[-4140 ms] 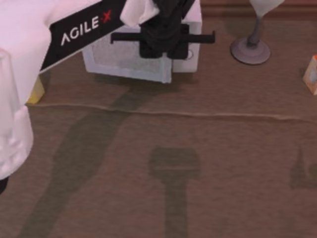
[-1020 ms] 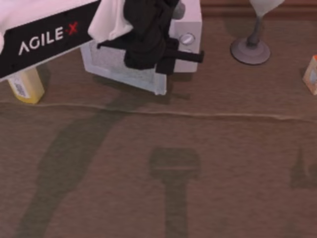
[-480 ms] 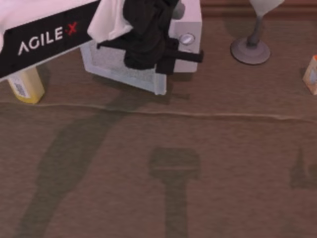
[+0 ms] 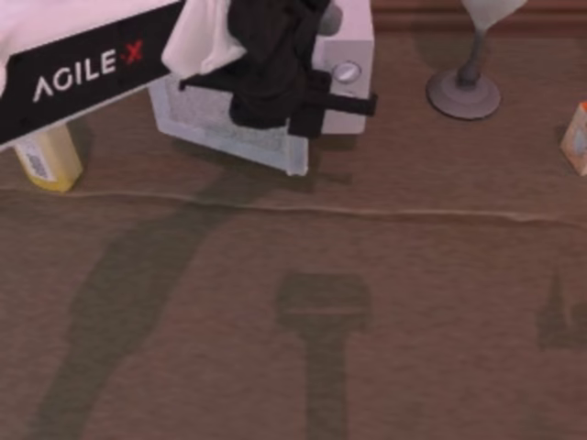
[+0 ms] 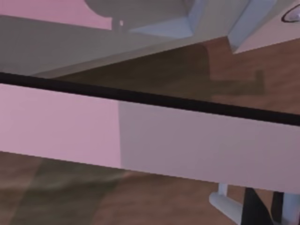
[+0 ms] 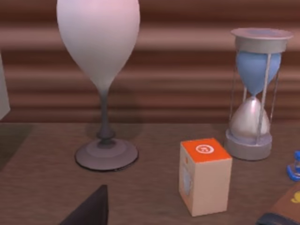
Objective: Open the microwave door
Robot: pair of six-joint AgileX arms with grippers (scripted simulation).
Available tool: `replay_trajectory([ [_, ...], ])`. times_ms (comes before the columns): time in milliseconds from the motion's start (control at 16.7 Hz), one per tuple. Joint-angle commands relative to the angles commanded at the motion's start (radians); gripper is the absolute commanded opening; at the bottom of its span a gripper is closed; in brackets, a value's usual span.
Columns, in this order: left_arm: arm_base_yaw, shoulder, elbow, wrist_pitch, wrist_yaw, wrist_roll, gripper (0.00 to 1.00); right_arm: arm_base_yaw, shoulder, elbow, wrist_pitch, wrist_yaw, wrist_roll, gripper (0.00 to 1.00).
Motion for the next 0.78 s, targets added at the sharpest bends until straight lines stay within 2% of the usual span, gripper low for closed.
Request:
replay_trajectory([
  [180,-0.003,-0.01,-0.015,0.008,0.013,0.012,0.0,0.0,0.0,0.0,0.0,0.0,0.0,1.0],
  [480,0.021,-0.08,-0.115,0.05,0.058,0.105,0.0,0.0,0.0,0.0,0.0,0.0,0.0,1.0],
  [780,0.023,-0.086,-0.123,0.053,0.062,0.112,0.0,0.0,0.0,0.0,0.0,0.0,0.0,1.0],
])
